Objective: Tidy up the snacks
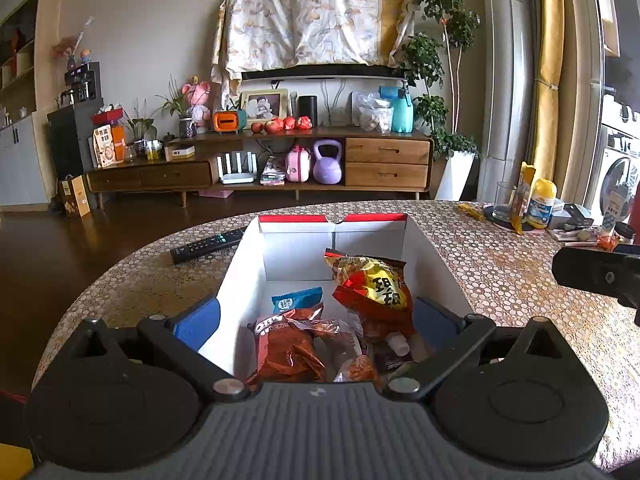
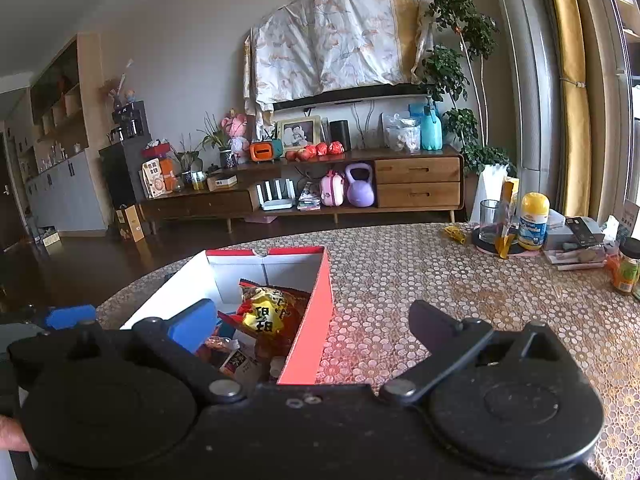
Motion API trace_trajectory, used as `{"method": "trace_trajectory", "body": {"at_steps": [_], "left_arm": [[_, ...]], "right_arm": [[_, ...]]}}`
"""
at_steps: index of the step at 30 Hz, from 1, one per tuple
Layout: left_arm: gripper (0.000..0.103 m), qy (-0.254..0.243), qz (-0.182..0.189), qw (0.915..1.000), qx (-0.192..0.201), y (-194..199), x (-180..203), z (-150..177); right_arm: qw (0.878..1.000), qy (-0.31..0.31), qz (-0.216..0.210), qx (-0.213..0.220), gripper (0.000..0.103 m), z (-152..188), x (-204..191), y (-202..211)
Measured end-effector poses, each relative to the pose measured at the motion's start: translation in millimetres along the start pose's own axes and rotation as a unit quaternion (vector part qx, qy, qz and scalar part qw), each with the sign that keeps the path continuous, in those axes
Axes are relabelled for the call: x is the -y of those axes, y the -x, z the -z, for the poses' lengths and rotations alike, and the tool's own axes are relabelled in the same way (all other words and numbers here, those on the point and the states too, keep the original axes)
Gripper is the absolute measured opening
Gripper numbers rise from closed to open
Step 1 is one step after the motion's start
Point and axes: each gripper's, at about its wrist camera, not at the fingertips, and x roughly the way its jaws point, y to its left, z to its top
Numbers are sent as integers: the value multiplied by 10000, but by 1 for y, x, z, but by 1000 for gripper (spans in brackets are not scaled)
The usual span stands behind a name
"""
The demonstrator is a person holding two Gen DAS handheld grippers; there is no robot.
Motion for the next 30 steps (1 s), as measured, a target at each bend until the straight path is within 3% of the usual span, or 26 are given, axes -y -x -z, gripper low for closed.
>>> {"method": "trace_trajectory", "body": {"at_steps": [30], "left_arm": [[103, -1, 27, 10000, -10, 0, 1, -1]], "right_arm": [[10000, -20, -2, -69, 103, 1, 2, -3]]}}
